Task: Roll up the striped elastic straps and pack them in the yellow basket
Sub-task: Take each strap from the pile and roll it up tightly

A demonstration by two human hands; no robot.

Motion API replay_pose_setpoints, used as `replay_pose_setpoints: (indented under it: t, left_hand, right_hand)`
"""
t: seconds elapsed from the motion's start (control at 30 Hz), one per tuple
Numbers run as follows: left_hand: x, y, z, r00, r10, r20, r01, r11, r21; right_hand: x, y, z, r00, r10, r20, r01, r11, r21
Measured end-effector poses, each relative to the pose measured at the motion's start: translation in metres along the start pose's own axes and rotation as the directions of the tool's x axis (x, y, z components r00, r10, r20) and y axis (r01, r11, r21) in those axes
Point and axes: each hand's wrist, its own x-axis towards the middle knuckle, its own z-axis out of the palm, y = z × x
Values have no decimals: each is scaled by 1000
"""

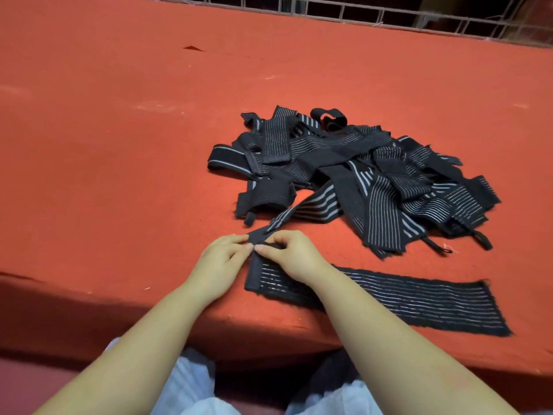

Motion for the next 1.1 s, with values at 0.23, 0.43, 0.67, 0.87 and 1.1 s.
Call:
replay_pose_setpoints:
  t: [0.23,0.43,0.67,0.87,1.1]
  left_hand:
    - [-14,4,-2,998,-59,-25,60,998,30]
    - [-26,12,-2,955,-153,-255,213,949,230]
    - [-22,54,38,979,166,-118,-134,963,235]
    - [-10,88,81,978,206,-11,-197,946,258]
    - [-1,112,100,978,200,58,-208,951,231]
  right_hand:
    - [-5,2,-3,994,67,-82,-77,989,-125]
    - [-45,40,-47,942,74,-327,-216,879,-425]
    - [-73,81,-83,843,-30,-537,-272,838,-474]
    - [-100,120,-134,754,46,-655,-435,783,-446]
    - [-130,140,-175,673,213,-708,-612,698,-371]
